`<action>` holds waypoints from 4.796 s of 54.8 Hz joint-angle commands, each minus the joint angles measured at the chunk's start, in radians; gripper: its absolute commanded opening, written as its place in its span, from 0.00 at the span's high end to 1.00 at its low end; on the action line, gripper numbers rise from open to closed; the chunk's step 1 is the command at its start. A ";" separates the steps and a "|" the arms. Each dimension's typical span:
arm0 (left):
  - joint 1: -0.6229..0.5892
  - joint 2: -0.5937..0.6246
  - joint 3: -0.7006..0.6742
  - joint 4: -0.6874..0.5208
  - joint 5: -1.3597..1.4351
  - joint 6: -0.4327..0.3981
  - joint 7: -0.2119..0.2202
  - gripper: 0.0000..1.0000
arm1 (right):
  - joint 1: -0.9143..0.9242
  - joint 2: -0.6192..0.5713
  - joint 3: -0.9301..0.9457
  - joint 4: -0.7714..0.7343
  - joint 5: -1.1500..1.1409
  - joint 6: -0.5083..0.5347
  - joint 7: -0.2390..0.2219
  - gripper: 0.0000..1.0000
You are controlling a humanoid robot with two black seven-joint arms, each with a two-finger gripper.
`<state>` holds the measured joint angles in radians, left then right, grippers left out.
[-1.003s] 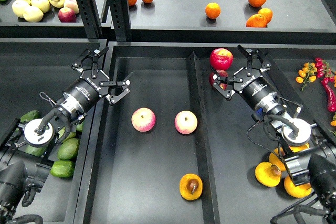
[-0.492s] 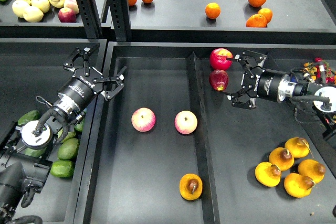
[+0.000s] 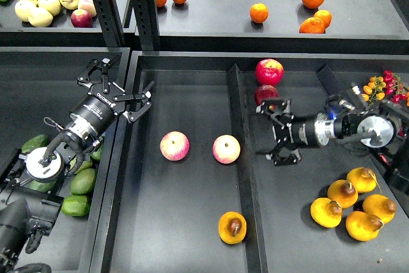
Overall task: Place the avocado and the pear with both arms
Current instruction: 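Reach the right gripper down toward the orange halved apricot, then close the right gripper around the halved apricot, then carry the apricot with the right gripper into the apricot bin and release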
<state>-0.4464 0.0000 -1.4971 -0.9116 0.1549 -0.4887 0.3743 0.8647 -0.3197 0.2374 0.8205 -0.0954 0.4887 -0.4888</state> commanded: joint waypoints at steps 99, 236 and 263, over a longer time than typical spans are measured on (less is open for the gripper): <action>0.008 0.000 0.040 0.016 0.000 0.000 0.000 0.01 | -0.150 0.156 -0.047 -0.093 -0.156 0.000 0.000 0.16; 0.031 0.000 0.064 0.010 0.000 0.000 0.003 0.01 | -0.039 -0.087 -0.030 -0.118 0.098 0.000 0.000 0.80; 0.031 0.000 0.064 0.005 0.000 0.000 0.003 0.01 | -0.093 -0.061 -0.072 -0.254 0.098 0.000 0.000 0.76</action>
<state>-0.4156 0.0000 -1.4333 -0.9066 0.1550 -0.4887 0.3774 0.7769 -0.3950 0.1695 0.6021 0.0000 0.4886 -0.4886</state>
